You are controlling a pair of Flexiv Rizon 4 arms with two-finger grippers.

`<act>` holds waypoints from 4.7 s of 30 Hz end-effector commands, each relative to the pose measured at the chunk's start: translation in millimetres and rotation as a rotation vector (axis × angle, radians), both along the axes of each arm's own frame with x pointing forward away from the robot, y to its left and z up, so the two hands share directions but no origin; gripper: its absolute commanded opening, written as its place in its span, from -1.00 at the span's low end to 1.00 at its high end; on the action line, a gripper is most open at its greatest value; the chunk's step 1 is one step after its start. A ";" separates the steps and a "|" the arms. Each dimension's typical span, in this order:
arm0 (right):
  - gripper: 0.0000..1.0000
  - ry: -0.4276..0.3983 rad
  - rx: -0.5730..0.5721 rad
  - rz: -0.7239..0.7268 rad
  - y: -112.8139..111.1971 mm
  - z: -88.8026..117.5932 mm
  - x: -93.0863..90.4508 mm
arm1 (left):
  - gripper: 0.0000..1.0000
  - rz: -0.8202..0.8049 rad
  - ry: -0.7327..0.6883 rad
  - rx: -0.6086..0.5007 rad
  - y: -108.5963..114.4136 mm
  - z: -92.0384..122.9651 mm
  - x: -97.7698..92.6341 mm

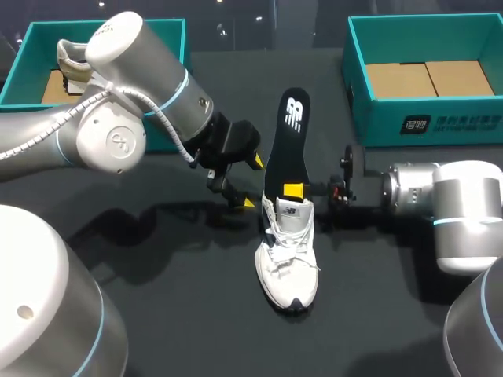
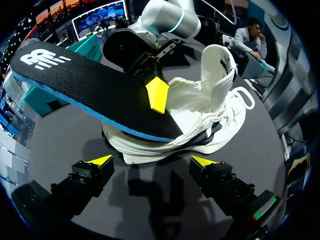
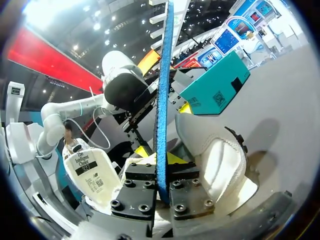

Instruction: Take the shoe out of the shoebox, open the shoe tongue, remove and reinsert the insole, then place the shoe into the shoebox

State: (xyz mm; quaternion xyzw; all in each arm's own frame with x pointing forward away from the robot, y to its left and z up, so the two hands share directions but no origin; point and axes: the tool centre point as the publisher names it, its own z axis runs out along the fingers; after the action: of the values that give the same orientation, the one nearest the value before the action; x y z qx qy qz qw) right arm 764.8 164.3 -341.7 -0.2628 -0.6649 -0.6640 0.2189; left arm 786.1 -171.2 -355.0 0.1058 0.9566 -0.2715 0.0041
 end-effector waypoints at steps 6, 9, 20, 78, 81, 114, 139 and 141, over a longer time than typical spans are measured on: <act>-0.80 -0.002 0.016 0.017 2.3 -9.3 -6.2 | 1.00 -0.001 0.000 0.002 -0.4 -0.6 0.2; -0.62 -0.014 0.027 0.027 2.8 -5.6 -5.2 | 1.00 -0.001 0.000 0.002 -0.4 -0.6 0.2; -0.43 -0.075 0.041 0.059 7.5 12.1 -4.4 | 1.00 -0.001 0.000 0.002 -0.4 -0.6 0.2; -1.00 -0.019 -0.047 0.085 7.3 9.7 -0.7 | 1.00 -0.001 0.000 0.002 -0.4 -0.6 0.2; -1.00 0.005 -0.046 0.087 9.2 3.0 -6.5 | 1.00 -0.001 0.000 0.002 -0.4 -0.6 0.2; -0.47 -0.138 -0.011 0.149 21.2 42.7 15.9 | 1.00 -0.001 0.000 0.002 -0.4 -0.6 0.2; -1.00 0.003 0.028 0.116 18.9 3.3 -19.3 | 1.00 -0.001 0.000 0.002 -0.4 -0.6 0.2; -1.00 0.009 0.036 0.119 20.2 2.3 -23.4 | 1.00 -0.001 0.000 0.002 -0.4 -0.6 0.2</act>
State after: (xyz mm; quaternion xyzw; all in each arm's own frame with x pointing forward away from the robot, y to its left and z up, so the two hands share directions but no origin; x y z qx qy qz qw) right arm 752.1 182.8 -334.8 -0.2182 -0.6683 -0.6584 0.2687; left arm 786.1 -171.2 -355.0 0.1058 0.9566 -0.2715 0.0041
